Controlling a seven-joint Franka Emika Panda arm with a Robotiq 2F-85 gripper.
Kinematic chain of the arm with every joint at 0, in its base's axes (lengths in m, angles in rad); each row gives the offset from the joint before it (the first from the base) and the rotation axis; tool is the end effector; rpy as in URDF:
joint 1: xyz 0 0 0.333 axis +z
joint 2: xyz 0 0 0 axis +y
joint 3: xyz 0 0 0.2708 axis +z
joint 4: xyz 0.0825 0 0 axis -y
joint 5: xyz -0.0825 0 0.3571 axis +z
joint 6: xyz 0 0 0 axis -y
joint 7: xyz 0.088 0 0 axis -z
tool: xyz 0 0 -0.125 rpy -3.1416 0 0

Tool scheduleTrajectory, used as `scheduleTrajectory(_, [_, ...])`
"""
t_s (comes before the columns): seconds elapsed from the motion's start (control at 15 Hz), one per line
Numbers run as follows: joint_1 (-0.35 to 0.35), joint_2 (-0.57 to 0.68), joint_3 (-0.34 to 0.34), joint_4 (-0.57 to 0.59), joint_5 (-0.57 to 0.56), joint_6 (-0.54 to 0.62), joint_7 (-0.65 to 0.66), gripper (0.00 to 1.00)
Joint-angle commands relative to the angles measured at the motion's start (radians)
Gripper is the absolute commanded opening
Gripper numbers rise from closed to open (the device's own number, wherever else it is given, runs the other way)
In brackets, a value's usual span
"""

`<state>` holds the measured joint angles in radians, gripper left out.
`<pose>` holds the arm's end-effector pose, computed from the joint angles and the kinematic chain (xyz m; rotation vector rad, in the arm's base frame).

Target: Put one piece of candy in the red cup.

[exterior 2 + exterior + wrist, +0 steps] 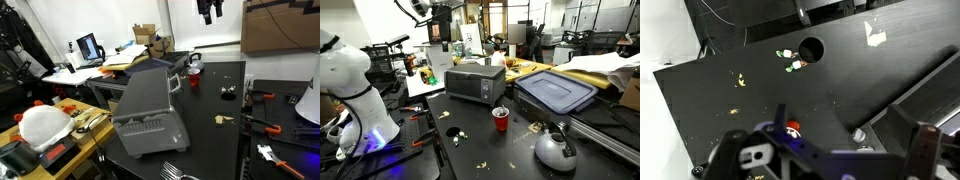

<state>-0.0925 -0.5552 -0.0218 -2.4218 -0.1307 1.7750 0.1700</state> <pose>0.3655 -0.0558 0.4496 2.9976 -0.3738 -0.1331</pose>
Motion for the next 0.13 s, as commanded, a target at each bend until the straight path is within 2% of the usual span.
scheduleTrajectory(0.0, [-0.002, 0.0, 0.002, 0.002, 0.001, -0.002, -0.001, 1.0])
scheduleTrajectory(0.07, [-0.002, 0.001, 0.002, 0.002, 0.001, -0.002, -0.001, 1.0])
